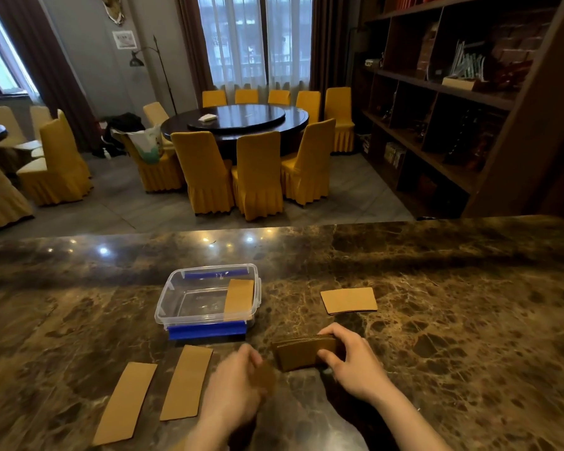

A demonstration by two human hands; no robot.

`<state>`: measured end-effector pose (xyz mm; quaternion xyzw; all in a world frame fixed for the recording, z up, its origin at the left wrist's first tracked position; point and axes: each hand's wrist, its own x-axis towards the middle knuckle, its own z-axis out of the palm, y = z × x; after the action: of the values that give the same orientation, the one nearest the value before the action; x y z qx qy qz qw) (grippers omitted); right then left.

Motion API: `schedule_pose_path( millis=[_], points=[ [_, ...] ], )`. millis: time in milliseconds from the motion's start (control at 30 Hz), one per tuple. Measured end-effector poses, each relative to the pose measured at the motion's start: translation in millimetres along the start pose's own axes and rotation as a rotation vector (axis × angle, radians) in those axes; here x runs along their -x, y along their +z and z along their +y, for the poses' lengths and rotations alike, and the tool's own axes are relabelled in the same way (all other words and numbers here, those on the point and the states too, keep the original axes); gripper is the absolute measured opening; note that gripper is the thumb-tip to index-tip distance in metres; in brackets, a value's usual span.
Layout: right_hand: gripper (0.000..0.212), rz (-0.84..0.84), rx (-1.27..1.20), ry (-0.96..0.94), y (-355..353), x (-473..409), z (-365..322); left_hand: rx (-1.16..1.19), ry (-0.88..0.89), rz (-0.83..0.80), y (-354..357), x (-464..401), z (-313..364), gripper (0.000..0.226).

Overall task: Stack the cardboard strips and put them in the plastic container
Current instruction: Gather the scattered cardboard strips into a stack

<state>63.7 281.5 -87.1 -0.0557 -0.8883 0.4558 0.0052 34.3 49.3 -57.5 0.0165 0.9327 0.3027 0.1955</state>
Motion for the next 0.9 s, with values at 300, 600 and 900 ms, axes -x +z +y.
schedule_pose_path(
  millis=[300,600,900],
  points=[
    [0.020,-0.106,0.025,-0.089,10.8,1.1,-14.4,0.162,0.323,0.155,-25.4,-30.8,14.6,0.046],
    [0.043,-0.025,0.002,-0.031,35.7,4.3,-28.3,0.191,0.379,0.094,-15.0,-28.4,0.2,0.049],
    [0.025,0.017,0.016,-0.107,49.5,7.8,-35.0,0.294,0.400,0.289,-27.4,4.1,-25.8,0.037]
  ],
)
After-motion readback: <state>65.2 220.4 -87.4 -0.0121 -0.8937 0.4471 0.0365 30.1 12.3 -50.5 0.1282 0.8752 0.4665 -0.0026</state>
